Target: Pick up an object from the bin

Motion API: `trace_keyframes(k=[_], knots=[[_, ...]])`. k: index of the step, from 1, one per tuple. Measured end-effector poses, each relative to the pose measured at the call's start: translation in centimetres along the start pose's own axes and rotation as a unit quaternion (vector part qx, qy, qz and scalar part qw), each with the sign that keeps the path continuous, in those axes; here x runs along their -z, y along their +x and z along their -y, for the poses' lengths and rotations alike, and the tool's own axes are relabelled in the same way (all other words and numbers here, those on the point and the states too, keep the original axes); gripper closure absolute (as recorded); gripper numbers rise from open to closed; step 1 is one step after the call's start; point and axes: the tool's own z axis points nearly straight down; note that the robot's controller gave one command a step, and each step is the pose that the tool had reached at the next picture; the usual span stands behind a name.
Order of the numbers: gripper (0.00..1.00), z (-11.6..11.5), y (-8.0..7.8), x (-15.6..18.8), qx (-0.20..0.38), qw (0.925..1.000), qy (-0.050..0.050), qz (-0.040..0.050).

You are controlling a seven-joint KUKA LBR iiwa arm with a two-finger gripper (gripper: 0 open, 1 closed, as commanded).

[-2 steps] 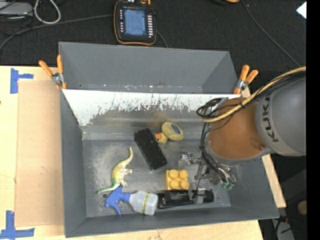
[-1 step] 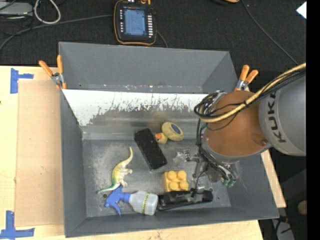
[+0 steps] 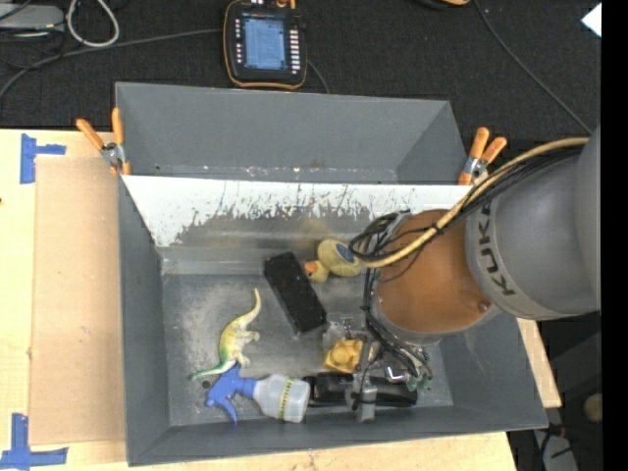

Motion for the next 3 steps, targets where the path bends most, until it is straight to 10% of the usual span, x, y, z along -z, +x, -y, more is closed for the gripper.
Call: trace_keyframes(k=[1, 2, 3], knots=[[0.0, 0.2, 0.6, -2.5, -0.027, 0.9995, -0.001, 0.0166], [1.0, 3.6, -3.1, -2.2, 0.039, 0.9992, -0.004, 0.0109], [1.0, 3.6, -3.1, -2.2, 0.039, 0.9992, -0.004, 0.011]])
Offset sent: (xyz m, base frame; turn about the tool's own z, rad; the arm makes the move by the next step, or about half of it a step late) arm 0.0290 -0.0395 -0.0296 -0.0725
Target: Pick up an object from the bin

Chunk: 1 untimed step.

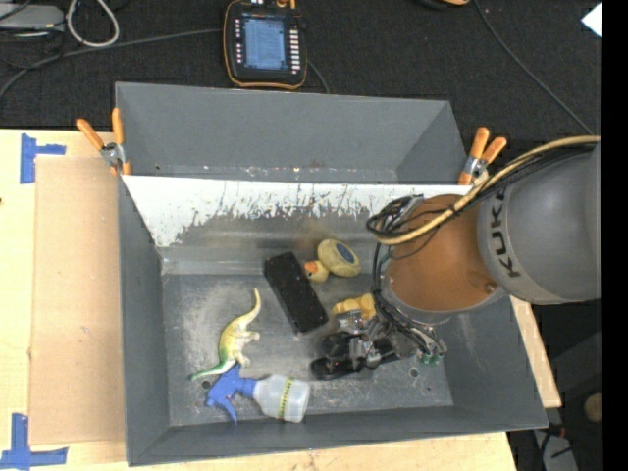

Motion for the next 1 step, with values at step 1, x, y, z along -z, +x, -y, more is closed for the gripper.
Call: trace_keyframes(k=[1], knots=[[1.0, 0.05, 0.25, 2.05, 0.0, 1.0, 0.001, -0.0039]])
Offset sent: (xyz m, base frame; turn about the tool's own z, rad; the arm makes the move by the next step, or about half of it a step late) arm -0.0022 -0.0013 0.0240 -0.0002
